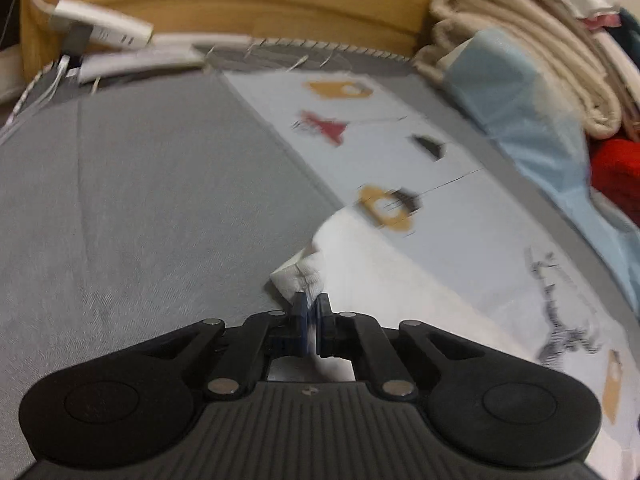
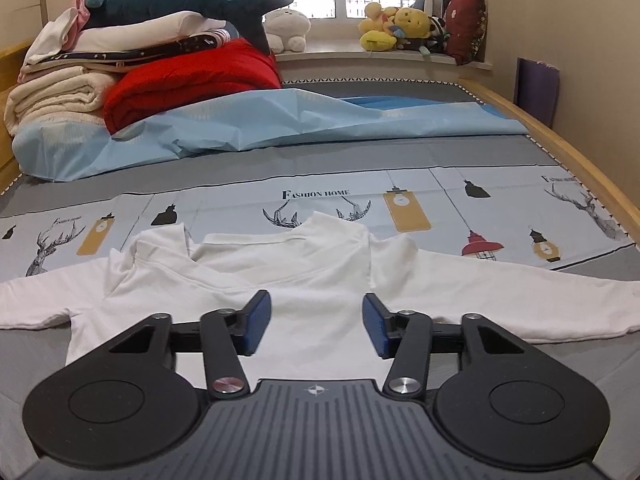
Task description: Fold small clothes
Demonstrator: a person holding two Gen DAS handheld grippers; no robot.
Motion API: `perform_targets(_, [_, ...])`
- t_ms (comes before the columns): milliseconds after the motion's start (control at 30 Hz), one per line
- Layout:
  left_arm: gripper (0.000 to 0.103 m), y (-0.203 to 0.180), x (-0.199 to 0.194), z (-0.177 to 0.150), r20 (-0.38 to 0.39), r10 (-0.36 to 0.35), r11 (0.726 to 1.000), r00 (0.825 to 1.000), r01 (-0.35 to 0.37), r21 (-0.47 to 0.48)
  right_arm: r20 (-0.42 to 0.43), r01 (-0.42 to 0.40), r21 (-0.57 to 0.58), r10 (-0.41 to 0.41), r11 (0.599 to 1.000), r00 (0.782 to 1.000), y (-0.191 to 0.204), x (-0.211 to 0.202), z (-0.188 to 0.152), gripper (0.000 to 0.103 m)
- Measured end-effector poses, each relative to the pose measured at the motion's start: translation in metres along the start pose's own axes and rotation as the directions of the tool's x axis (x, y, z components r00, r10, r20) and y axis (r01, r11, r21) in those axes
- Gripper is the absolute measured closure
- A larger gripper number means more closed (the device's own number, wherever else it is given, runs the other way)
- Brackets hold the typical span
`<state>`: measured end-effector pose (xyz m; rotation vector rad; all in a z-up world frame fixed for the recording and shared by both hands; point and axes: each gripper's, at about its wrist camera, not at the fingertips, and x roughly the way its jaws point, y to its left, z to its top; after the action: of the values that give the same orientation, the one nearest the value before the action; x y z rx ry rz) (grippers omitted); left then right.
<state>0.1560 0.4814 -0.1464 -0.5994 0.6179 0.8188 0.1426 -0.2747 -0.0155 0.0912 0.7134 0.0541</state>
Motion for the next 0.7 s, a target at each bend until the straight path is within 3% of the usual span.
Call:
perform_targets(100, [0.100,-0.034,-0.037,0.002,0.067,-0.098,0.993,0.993,0.094,0.067,-0.014,-0.023,0.003,0.023,1.000,1.000,-0.004,-0.001,-0.002,0.066])
perform_targets(167, [0.100,-0.063,-0.066,-0.004,0.092,-0.187,0.975,0.978,0.173,0.143,-0.027,-0.038,0.000,0.038,0.999,0.999,-0.004,-0.002,-0.004,0.067])
perform_targets(267, [0.100,-0.119,-0.115,-0.025,0.074,-0.352,0.909,0.933,0.322,0.265,-0.040,-0.060,0.010,0.060,0.998,0.997,-0.006,-0.005,-0.006,0.067])
perform_targets(367, [0.100,-0.181,-0.164,-0.063,0.005,-0.494,0.815,0.870,0.461,0.352,-0.057,-0.078,0.040,0.080,0.996,0.995,-0.010,-0.008,-0.009,0.068])
perform_targets(467, [0.100,-0.246,-0.214,-0.117,-0.089,-0.613,0.700,0.785,0.592,0.398,-0.074,-0.077,0.057,0.081,0.995,0.994,-0.017,-0.011,-0.014,0.068])
perform_targets(600, [0.099,-0.314,-0.271,-0.203,-0.279,-0.705,0.541,0.651,0.749,0.382,-0.105,-0.060,0.095,0.069,0.994,0.992,-0.035,-0.013,-0.019,0.067])
perform_targets(633, [0.096,-0.328,-0.283,-0.226,-0.353,-0.708,0.499,0.611,0.788,0.362,-0.107,-0.057,0.100,0.068,0.993,0.992,-0.040,-0.013,-0.019,0.067])
perform_targets(700, [0.077,-0.346,-0.298,-0.258,-0.493,-0.685,0.426,0.537,0.844,0.326,-0.108,-0.046,0.116,0.059,0.992,0.992,-0.049,-0.012,-0.020,0.067])
